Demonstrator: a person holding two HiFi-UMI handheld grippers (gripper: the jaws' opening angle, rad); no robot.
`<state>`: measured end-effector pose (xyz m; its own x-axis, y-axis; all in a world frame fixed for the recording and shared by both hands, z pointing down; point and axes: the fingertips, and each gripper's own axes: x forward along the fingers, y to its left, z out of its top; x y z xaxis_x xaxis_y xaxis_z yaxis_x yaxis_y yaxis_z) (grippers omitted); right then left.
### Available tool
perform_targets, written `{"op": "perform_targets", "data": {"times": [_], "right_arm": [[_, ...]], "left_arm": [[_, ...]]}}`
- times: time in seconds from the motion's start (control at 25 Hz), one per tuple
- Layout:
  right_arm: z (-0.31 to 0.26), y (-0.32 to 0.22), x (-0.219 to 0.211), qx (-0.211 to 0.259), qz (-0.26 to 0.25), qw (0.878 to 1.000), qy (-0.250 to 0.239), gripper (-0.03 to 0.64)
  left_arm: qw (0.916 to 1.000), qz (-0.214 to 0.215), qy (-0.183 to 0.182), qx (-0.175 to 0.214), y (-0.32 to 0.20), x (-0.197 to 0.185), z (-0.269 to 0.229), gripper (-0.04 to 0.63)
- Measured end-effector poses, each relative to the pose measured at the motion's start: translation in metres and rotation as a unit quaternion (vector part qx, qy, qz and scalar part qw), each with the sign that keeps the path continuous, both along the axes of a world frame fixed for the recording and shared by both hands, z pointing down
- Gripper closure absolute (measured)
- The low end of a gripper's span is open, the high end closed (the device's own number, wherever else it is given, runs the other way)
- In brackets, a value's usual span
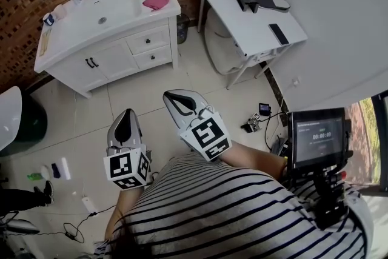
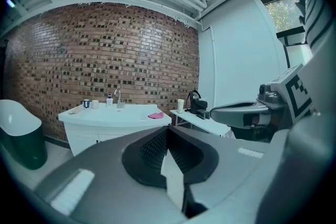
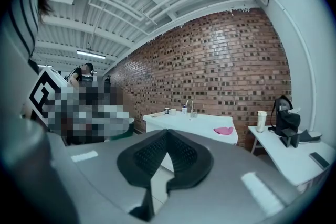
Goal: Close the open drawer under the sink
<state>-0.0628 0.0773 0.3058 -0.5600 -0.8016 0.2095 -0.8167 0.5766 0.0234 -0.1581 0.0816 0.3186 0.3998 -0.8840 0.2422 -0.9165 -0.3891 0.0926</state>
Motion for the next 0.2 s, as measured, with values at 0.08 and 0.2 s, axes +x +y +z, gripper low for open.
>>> {"op": "perform_targets", "data": {"times": [0.08,0.2], "right_arm": [[0.0008,0.001,-0.0011,-0.001,-0.002,1.0,0.0,0.617],[0.0025,0.0024,-0.0026,-0.004,-0.004,1.0,0.001,0.617]], "left_arm": [[1.0,0.002,-0.001,-0.001,0.0004,0.001,0.0009,0.578],[1.0,0.006,-0.002,-0.008,0.0027,0.0026,0.0053,0.578]]}}
